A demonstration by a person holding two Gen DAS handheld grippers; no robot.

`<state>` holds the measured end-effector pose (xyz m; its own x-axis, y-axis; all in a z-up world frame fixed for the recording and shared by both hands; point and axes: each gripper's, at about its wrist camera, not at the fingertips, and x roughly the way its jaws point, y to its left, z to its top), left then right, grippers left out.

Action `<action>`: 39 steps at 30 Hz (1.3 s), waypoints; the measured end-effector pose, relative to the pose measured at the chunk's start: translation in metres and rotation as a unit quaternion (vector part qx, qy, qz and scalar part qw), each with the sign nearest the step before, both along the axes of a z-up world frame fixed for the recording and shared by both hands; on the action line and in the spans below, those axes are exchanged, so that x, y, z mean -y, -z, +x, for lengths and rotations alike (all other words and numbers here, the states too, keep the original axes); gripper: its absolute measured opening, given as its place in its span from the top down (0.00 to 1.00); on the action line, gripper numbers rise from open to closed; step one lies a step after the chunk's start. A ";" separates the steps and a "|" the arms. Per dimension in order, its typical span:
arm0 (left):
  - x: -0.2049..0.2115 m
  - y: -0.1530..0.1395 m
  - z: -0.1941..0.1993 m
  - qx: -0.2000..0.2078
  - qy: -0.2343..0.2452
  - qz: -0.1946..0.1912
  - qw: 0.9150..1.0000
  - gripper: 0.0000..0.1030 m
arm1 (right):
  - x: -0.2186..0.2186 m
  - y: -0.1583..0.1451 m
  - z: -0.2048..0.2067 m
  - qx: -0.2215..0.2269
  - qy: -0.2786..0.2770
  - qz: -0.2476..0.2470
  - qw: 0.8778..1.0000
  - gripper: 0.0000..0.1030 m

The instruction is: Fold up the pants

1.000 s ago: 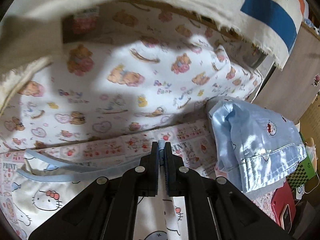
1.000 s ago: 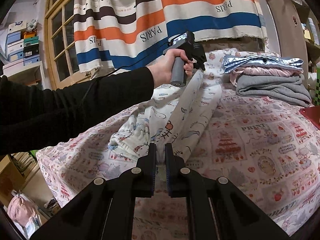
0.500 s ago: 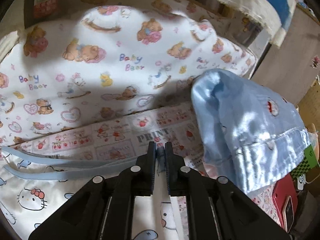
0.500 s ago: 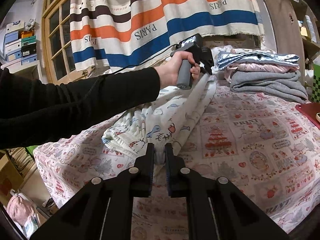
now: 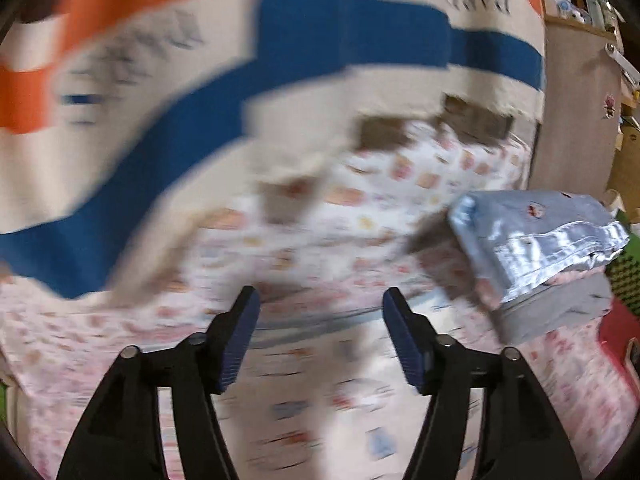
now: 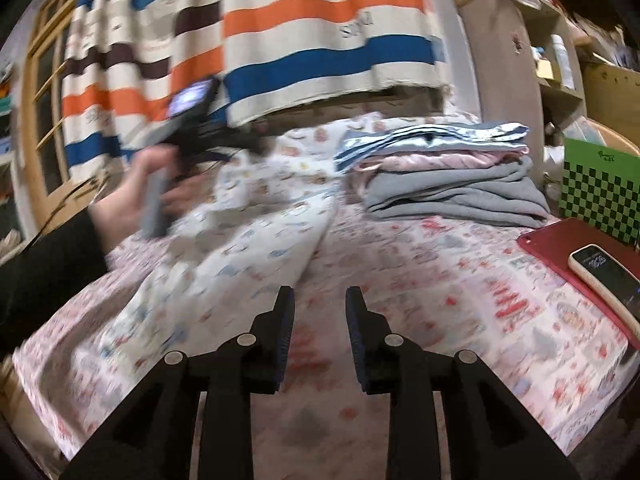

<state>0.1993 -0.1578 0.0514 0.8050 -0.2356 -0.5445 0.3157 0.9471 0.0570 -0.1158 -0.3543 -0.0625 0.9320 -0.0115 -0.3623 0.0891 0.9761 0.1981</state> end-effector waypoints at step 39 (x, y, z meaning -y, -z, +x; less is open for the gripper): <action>-0.116 0.053 0.058 -0.085 -0.076 -0.079 0.990 0.61 | -0.004 -0.086 0.317 -0.149 -0.119 0.021 0.981 0.43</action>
<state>0.2570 -0.0416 -0.0011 0.7380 -0.2118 -0.6407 0.1610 0.9773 -0.1376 0.2012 -0.3498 0.0232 0.7595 0.2149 -0.6140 -0.0810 0.9678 0.2385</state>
